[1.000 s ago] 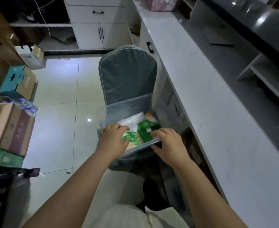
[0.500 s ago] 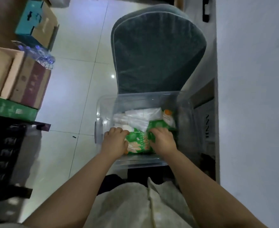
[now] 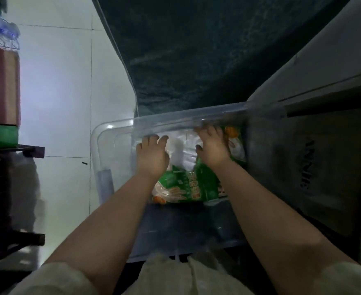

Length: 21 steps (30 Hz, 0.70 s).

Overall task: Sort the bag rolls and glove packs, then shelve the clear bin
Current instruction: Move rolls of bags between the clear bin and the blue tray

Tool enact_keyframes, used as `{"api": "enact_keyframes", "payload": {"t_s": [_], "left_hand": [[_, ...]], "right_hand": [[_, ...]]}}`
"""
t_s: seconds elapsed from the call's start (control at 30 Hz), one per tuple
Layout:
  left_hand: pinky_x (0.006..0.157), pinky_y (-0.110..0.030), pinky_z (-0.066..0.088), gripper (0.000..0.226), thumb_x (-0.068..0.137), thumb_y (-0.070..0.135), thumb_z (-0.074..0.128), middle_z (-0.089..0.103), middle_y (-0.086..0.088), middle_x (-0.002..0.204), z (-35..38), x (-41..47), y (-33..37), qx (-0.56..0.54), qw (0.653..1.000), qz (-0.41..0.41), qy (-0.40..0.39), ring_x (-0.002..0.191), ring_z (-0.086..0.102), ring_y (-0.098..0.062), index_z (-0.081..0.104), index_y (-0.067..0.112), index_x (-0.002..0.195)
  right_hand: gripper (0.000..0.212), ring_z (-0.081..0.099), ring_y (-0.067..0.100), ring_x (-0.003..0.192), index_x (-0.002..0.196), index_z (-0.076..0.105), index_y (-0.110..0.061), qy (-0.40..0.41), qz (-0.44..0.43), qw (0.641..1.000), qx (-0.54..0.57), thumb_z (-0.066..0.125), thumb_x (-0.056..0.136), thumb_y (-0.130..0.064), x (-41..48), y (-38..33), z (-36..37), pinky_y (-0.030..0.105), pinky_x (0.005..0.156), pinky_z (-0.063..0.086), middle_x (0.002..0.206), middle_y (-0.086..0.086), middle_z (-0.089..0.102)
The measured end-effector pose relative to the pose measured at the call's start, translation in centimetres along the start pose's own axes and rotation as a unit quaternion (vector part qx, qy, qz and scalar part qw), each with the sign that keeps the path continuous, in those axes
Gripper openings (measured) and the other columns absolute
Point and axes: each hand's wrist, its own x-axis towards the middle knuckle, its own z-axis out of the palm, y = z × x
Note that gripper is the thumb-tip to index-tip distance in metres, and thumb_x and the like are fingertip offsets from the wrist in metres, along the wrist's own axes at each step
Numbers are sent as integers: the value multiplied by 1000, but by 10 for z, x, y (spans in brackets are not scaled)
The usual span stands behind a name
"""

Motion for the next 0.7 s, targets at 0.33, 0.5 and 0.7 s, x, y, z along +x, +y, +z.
{"api": "enact_keyframes", "payload": {"t_s": [0.33, 0.5, 0.7], "left_hand": [[101, -39, 25, 58, 83, 14, 54, 53, -11, 128, -8, 47, -9, -9, 999, -2, 50, 120, 42, -32, 45, 18, 140], [99, -40, 27, 58, 77, 9, 57, 59, -11, 118, -13, 60, -16, -12, 997, 17, 73, 114, 46, -34, 52, 16, 134], [97, -47, 37, 56, 71, 11, 69, 58, -17, 122, 4, 39, -21, -36, 994, 46, 93, 114, 50, -40, 60, 14, 126]], "right_hand": [[50, 40, 32, 123, 131, 53, -20, 67, 24, 997, -20, 62, 82, -16, 40, 8, 5, 46, 104, 33, 133, 6, 53], [49, 37, 33, 125, 128, 54, -17, 92, 51, 994, -1, 66, 80, -18, 53, 7, 3, 47, 102, 34, 131, 10, 51], [58, 35, 31, 126, 139, 44, -25, 25, 37, 998, -51, 64, 85, -26, 50, 11, 18, 46, 105, 31, 134, 6, 47]]}}
